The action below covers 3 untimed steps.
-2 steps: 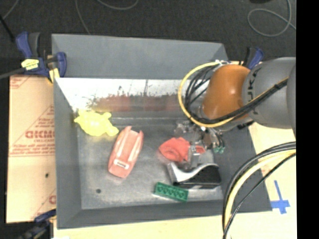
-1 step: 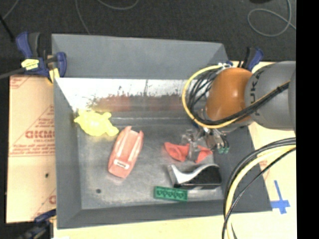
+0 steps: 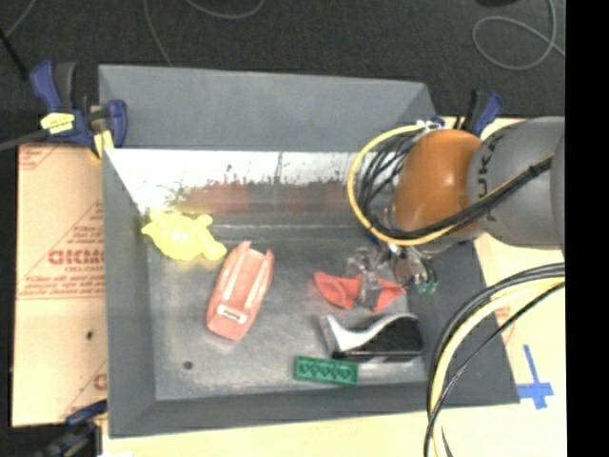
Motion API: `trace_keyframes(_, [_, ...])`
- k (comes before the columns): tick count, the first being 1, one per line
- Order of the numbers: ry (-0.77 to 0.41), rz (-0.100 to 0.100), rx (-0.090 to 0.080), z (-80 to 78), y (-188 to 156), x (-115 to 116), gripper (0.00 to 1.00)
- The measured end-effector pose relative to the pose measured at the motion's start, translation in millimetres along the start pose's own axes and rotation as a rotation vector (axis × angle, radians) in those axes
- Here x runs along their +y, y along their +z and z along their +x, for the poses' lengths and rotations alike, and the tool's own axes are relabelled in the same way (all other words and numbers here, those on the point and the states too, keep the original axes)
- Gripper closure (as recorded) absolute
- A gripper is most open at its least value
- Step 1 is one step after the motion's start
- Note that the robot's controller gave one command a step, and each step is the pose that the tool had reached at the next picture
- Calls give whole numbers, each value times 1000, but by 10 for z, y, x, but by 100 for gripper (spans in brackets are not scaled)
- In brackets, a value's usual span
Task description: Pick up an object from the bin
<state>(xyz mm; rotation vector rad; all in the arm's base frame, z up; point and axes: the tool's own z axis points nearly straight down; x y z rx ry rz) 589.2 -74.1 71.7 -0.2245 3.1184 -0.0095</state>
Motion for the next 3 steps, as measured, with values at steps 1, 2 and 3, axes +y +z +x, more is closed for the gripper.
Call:
trace_keyframes(1, [-48,2,-4,-82,-1015,-144,100])
trace_keyframes(2, [-48,1,-4,-82,-1015,-144,100])
trace_keyframes(3, [-496,4,-7,-139,-2252,-481,100])
